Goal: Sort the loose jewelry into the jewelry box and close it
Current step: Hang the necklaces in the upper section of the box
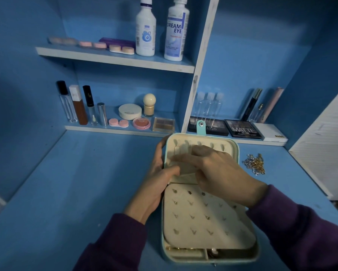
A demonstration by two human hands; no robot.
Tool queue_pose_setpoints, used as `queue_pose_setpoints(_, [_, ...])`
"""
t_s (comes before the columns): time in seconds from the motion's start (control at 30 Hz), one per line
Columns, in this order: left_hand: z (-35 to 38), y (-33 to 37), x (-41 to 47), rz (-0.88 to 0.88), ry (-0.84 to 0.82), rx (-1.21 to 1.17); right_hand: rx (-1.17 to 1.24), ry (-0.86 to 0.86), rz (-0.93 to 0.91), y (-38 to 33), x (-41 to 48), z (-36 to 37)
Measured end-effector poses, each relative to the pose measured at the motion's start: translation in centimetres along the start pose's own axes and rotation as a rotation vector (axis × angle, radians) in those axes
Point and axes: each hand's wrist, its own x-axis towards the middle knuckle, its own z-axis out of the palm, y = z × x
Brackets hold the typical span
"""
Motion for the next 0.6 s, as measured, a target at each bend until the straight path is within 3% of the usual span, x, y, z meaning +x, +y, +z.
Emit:
queue_pose_setpoints(0.43, [0.0, 0.0, 0.0, 0.016, 0.014, -0.004, 0.094, 0.004, -0.028, 0.5, -0.5, 0.0])
queue_pose_setpoints(0.6, [0.2, 0.2, 0.0, 0.007, 0.025, -0.013, 0.239, 0.215, 0.083, 1.8, -1.2, -0.7])
